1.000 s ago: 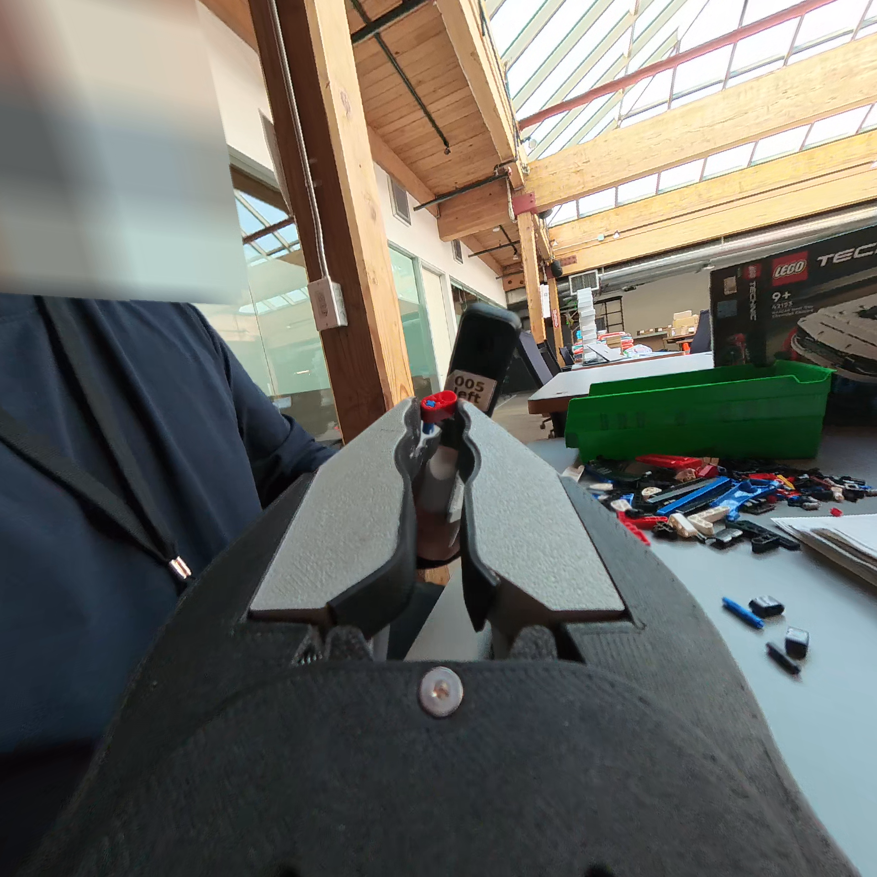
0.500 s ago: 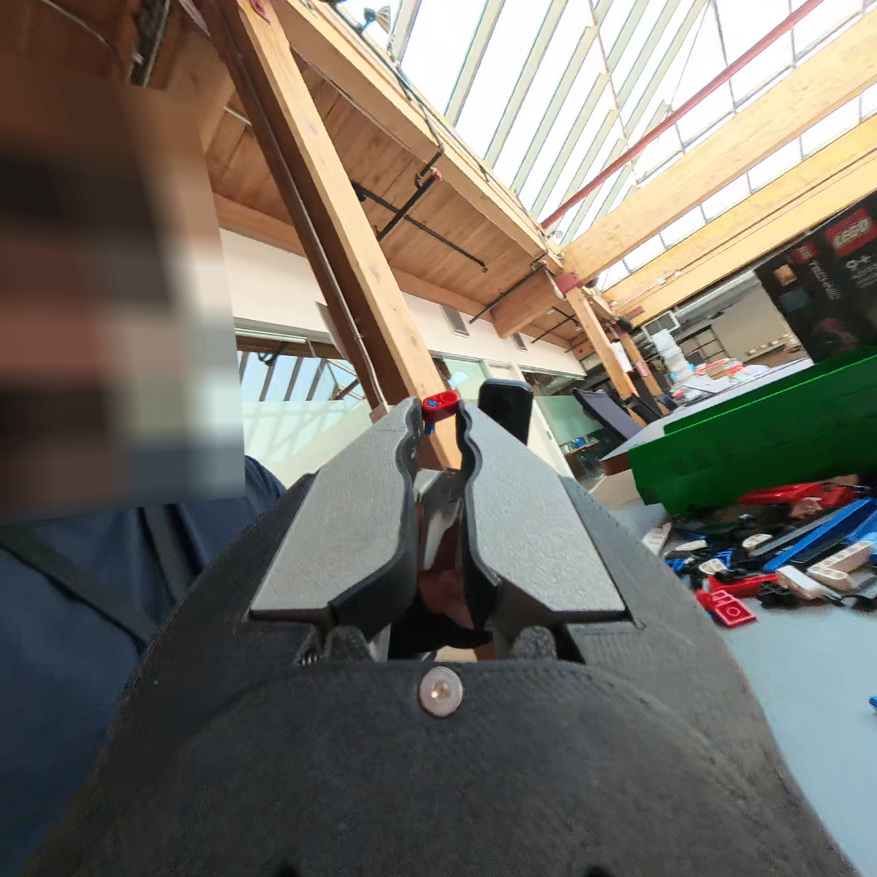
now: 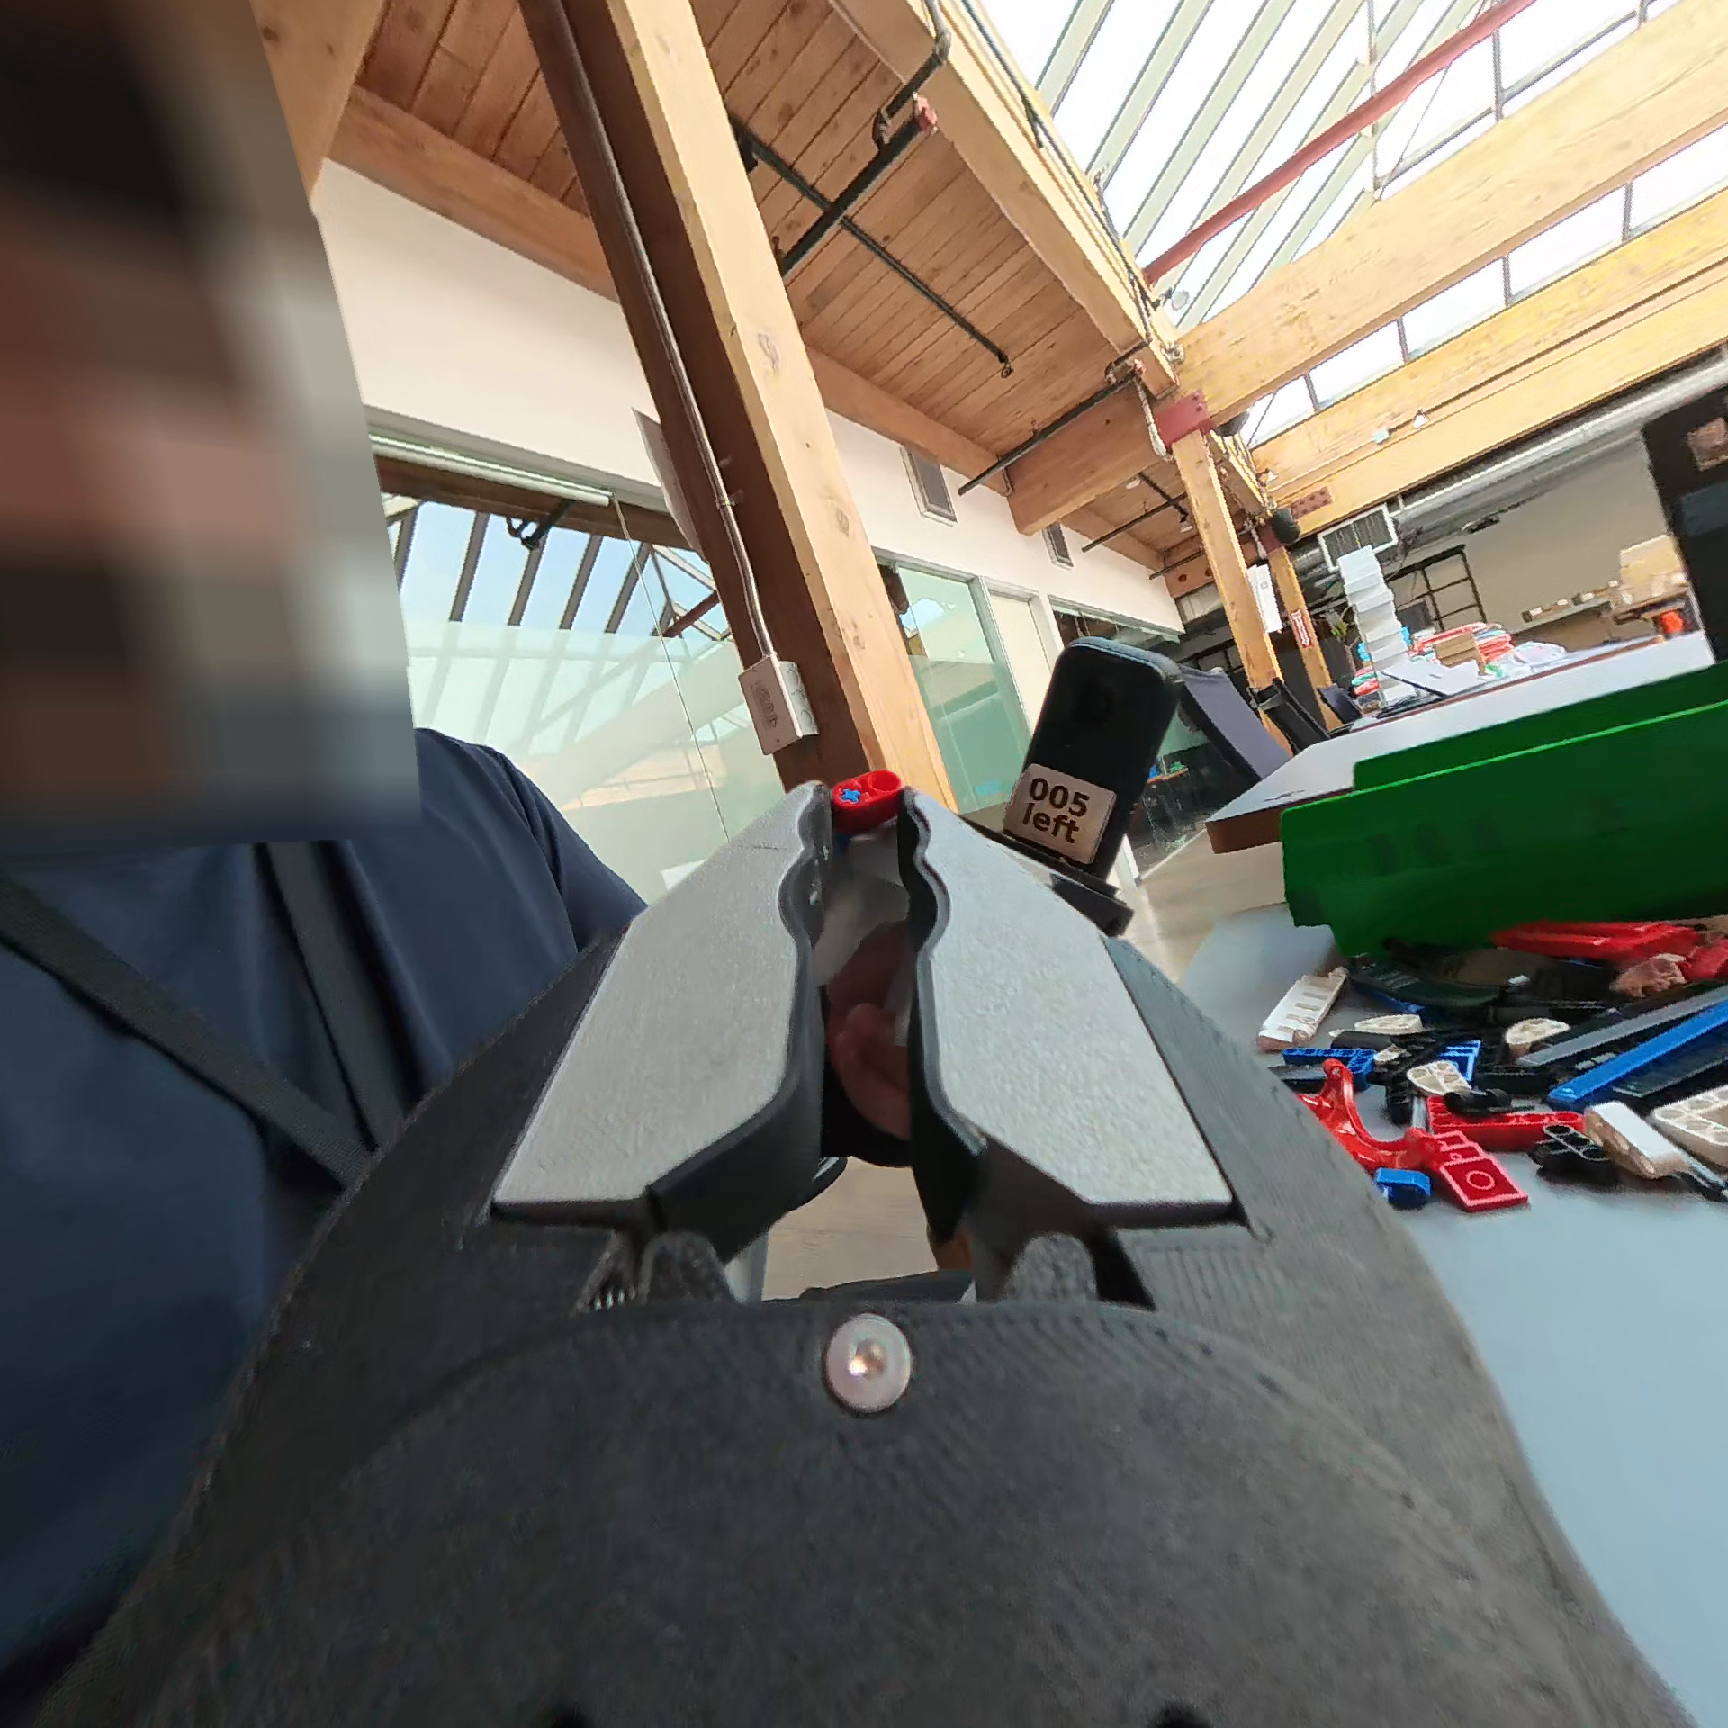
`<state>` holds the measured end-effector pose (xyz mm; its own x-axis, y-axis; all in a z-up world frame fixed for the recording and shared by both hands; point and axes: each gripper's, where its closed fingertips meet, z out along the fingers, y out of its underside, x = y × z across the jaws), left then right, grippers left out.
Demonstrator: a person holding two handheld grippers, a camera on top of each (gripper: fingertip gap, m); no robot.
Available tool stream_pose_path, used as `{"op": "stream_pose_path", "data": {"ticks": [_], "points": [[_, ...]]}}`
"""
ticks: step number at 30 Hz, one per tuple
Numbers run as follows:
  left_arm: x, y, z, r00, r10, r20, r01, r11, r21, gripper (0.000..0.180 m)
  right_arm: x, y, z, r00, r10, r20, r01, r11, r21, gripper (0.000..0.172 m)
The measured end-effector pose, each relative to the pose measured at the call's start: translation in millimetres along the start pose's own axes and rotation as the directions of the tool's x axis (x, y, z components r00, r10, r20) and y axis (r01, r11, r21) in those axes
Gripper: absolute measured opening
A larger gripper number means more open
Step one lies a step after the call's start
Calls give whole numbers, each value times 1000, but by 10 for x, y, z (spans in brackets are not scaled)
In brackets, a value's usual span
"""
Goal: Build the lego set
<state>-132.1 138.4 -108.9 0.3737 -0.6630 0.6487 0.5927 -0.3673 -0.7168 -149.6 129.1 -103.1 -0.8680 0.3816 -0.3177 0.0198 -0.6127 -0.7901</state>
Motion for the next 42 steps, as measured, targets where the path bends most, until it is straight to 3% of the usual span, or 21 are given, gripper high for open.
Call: {"op": "stream_pose_path", "data": {"ticks": [7,12,14,17,19,22,33,42], "points": [[55,81,22,998,66,-4,-66,997,-52,3,-93,29,11,997,-81,9,81,995,-58,11],[-6,155,15,947,305,100,-287,944,-161,2,-91,94,-25,988,-154,-22,149,977,-150,9],[-82,193,-2,858,487,165,-441,862,-250,2,-78,134,-54,980,-195,-45,183,963,-199,8],[-151,253,-9,671,715,198,-624,688,-369,2,-93,181,-110,966,-248,-70,223,941,-254,6],[-172,294,6,552,811,194,-702,578,-416,3,-130,206,-142,955,-288,-75,257,924,-284,5],[-164,342,42,449,875,182,-759,481,-440,3,-180,231,-186,936,-342,-82,301,899,-317,5],[-229,418,81,467,864,187,-735,497,-461,3,-161,273,-294,917,-384,-109,319,869,-378,5],[-309,440,57,437,877,201,-718,475,-510,3,-89,325,-354,835,-532,-136,416,774,-477,5]]}}
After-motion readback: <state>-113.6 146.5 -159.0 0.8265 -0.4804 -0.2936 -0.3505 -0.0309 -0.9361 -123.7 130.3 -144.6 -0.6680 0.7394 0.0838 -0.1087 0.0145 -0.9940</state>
